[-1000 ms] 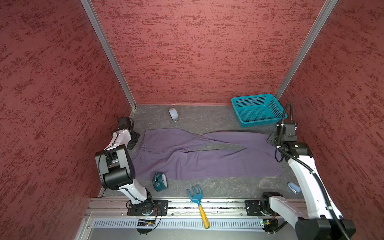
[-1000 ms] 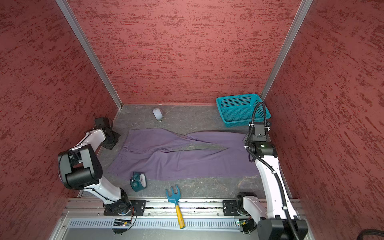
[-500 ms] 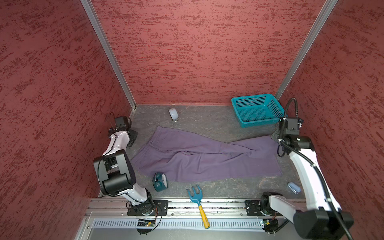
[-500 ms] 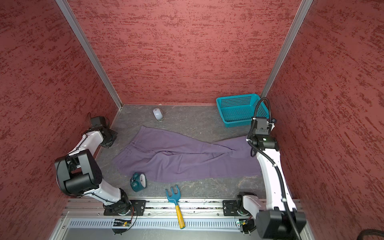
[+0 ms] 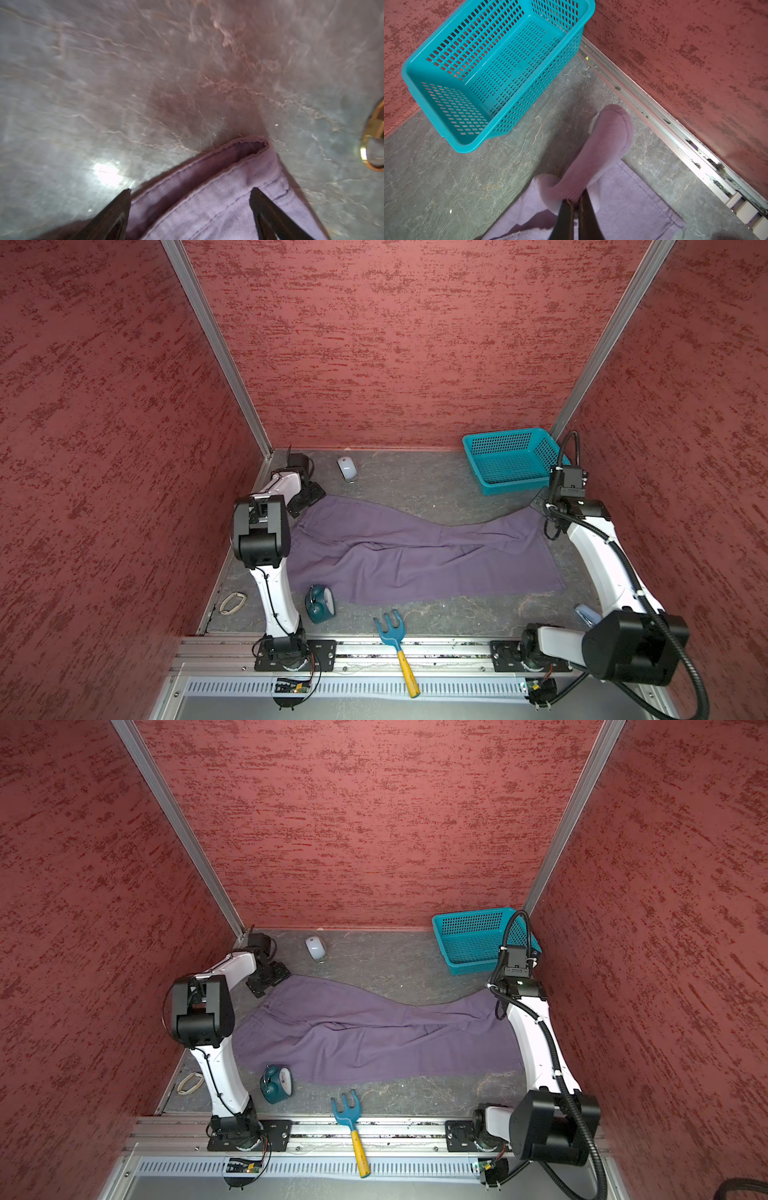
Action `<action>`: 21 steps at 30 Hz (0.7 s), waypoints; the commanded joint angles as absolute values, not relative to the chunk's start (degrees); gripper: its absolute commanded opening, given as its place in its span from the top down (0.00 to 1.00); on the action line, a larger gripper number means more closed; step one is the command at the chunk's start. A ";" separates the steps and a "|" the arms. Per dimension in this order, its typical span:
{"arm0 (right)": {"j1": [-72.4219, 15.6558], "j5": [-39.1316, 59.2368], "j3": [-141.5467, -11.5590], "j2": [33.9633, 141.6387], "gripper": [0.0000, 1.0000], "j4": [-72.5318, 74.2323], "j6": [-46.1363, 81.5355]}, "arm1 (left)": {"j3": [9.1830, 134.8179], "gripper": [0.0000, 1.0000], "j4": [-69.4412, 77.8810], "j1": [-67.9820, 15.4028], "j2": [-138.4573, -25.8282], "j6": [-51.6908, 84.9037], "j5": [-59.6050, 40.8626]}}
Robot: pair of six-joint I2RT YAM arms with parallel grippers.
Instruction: Fold and stack the trousers
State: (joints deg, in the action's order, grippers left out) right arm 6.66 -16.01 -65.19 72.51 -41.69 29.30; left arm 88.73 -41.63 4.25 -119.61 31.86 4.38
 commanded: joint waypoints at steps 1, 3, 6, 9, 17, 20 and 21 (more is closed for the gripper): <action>7.68 -15.30 -63.92 70.71 1.00 -39.60 28.43 | 92.60 0.17 -46.32 2.73 -121.80 29.80 5.98; 8.08 -15.10 -63.81 70.66 1.00 -39.32 28.35 | 94.03 0.24 -47.40 2.43 -123.39 29.84 5.76; 8.67 -14.55 -63.98 70.79 1.00 -39.11 28.27 | 94.66 0.48 -47.72 2.39 -124.98 30.24 5.32; 9.00 -14.24 -64.40 70.71 1.00 -39.28 27.87 | 94.36 0.80 -47.80 2.86 -125.77 30.39 4.63; 9.99 -14.94 -65.83 68.24 1.00 -41.43 27.08 | 86.65 1.00 -45.25 9.13 -118.98 31.58 4.20; 10.18 -14.25 -66.54 67.59 1.00 -41.92 27.18 | 82.39 1.00 -43.46 13.20 -114.18 33.14 4.10; 10.16 -13.68 -66.82 67.59 1.00 -42.01 27.38 | 81.25 1.00 -42.76 14.45 -112.69 33.86 3.77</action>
State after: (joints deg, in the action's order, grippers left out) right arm 9.65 -14.37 -64.23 68.77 -42.02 27.59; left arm 83.50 -43.62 10.92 -116.49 31.73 2.00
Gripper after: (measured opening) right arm 0.057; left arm 0.066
